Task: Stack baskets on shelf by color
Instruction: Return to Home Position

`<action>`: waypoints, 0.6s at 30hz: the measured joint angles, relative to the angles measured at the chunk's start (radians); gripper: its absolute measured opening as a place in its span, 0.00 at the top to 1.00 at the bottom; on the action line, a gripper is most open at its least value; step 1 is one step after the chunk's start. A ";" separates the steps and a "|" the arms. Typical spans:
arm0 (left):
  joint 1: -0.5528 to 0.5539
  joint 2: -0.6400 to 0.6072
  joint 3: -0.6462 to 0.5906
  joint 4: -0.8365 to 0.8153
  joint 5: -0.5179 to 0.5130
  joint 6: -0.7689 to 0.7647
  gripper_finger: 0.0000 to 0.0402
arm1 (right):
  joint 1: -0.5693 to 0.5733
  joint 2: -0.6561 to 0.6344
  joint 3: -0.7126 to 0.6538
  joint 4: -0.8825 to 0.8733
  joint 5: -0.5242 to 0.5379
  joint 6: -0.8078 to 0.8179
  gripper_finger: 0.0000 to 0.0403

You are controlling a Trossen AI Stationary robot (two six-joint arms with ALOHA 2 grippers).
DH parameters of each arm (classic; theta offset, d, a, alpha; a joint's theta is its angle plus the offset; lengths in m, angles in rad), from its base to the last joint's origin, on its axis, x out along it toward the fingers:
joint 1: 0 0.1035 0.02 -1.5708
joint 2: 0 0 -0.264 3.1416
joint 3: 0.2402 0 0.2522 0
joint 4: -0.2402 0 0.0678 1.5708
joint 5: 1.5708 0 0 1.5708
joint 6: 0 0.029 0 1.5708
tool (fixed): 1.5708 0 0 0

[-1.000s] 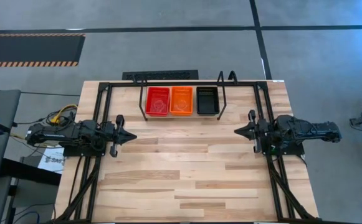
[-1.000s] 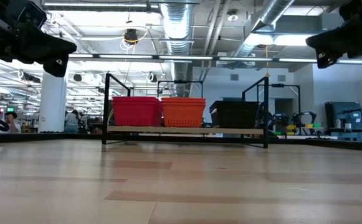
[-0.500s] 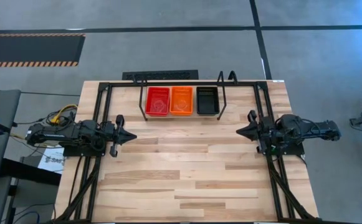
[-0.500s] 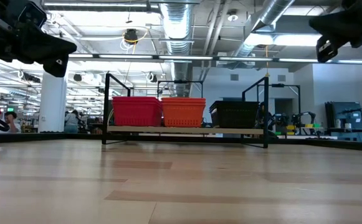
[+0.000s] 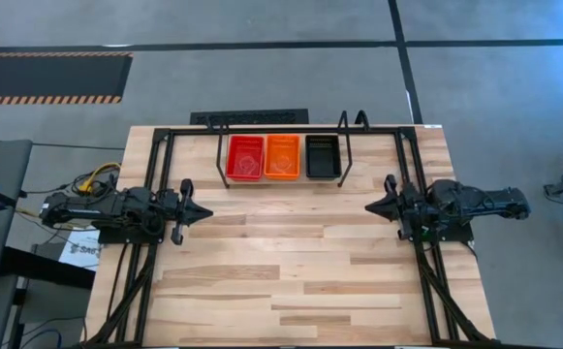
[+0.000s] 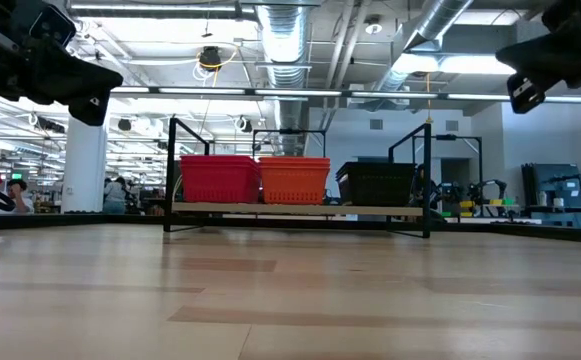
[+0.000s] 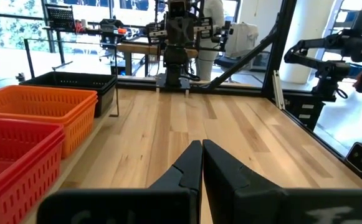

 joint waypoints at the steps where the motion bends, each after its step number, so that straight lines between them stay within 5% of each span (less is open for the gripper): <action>1: 0.000 0.000 0.000 0.000 0.000 0.000 1.00 | 0.000 0.000 0.000 -0.010 0.000 0.000 0.93; 18: 0.000 0.000 0.000 -0.003 0.000 0.000 1.00 | 0.000 0.000 0.000 -0.117 0.000 -0.001 0.93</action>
